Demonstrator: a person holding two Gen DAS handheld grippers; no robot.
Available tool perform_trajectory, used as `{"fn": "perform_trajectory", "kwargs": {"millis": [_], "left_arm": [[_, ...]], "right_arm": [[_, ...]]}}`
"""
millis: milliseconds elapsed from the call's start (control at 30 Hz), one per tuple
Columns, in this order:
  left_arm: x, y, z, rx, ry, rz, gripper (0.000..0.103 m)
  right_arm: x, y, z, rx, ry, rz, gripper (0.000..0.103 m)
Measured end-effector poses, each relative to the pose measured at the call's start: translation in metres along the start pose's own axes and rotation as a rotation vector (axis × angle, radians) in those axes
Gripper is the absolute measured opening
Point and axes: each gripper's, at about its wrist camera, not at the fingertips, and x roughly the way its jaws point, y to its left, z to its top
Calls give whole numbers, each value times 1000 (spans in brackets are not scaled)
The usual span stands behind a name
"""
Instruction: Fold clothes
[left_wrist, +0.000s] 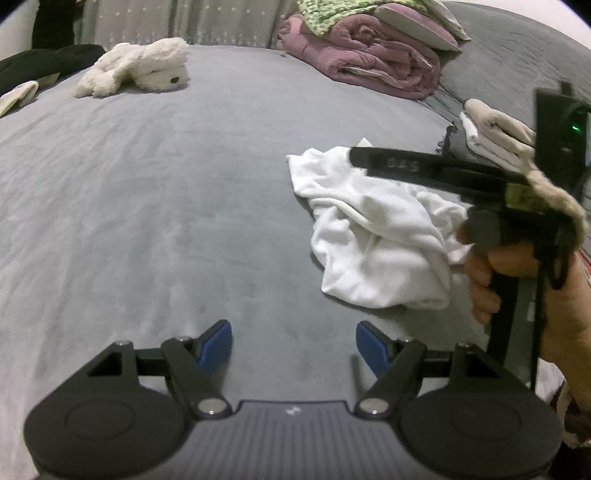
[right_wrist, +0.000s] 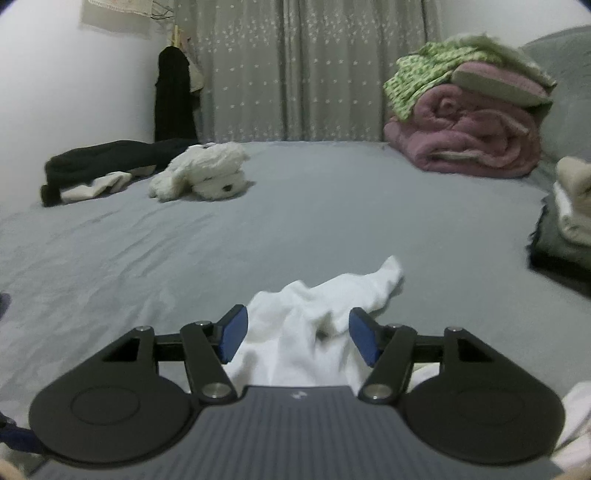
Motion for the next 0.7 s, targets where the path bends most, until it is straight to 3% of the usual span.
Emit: {"fn": "perform_trajectory", "kwargs": {"millis": [200,433,700], "left_arm": [[5,3,7,-28,-17,36,78],[15,1,14,-40,-20,71,79],[14,3,15,-49,-16,70,80]], "right_arm": [[-3,-15,7,101,-29,93,66],[10,-1,2,102,22,193,66],[16,15,-12,-6,74,132,63]]}}
